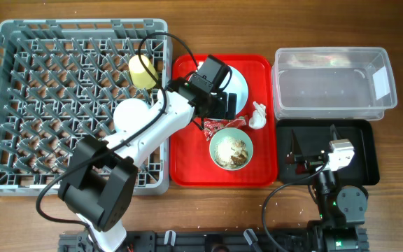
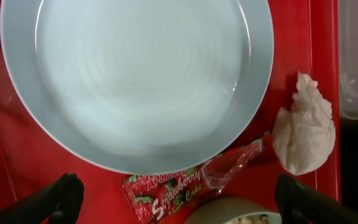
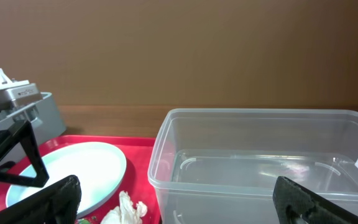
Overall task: Sort waste into correct bins and load items into the dishwasher rack
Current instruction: 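Grasp the light-blue plate edge with the left gripper and lift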
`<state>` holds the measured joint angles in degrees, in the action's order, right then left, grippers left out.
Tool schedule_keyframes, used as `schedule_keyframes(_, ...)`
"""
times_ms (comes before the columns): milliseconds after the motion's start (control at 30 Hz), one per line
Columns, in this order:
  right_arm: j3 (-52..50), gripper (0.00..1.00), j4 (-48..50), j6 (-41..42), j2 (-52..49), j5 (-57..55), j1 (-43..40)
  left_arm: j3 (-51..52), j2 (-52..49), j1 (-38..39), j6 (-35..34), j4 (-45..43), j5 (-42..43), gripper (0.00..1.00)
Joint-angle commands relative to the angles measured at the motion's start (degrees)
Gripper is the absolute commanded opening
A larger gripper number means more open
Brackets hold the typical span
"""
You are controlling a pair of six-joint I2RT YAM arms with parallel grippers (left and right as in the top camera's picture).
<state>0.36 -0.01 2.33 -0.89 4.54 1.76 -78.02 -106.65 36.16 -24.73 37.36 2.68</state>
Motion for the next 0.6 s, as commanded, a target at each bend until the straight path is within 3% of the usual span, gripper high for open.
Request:
schedule_keyframes(0, -0.04, 1.0, 0.28, 0.66, 0.31, 0.85, -0.28, 0.44, -0.44, 0.04, 0.26, -0.52, -5.79, 1.0)
schedule_keyframes(167, -0.04, 1.0, 0.28, 0.66, 0.31, 0.85, -0.28, 0.44, -4.68, -0.04, 0.04, -2.1, -9.88, 0.99)
schedule_keyframes(267, -0.04, 1.0, 0.28, 0.66, 0.31, 0.85, -0.28, 0.44, -7.3, -0.35, -4.24, -2.91, -18.01, 0.98)
schedule_keyframes(400, -0.04, 1.0, 0.28, 0.68, 0.31, 0.85, -0.28, 0.44, -8.13, -1.46, -6.23, -4.15, -18.21, 0.95)
schedule_keyframes(467, -0.04, 1.0, 0.28, 0.66, 0.31, 0.85, -0.28, 0.44, -8.5, -1.4, -6.19, -5.05, -15.17, 0.87)
schedule_keyframes(500, -0.04, 1.0, 0.28, 0.66, 0.31, 0.85, -0.28, 0.44, -9.31, -1.4, -6.23, -5.14, -14.08, 0.66)
schedule_keyframes(567, -0.04, 1.0, 0.28, 0.68, 0.31, 0.85, -0.28, 0.44, -10.95, -1.4, -6.21, -5.75, -14.08, 0.64)
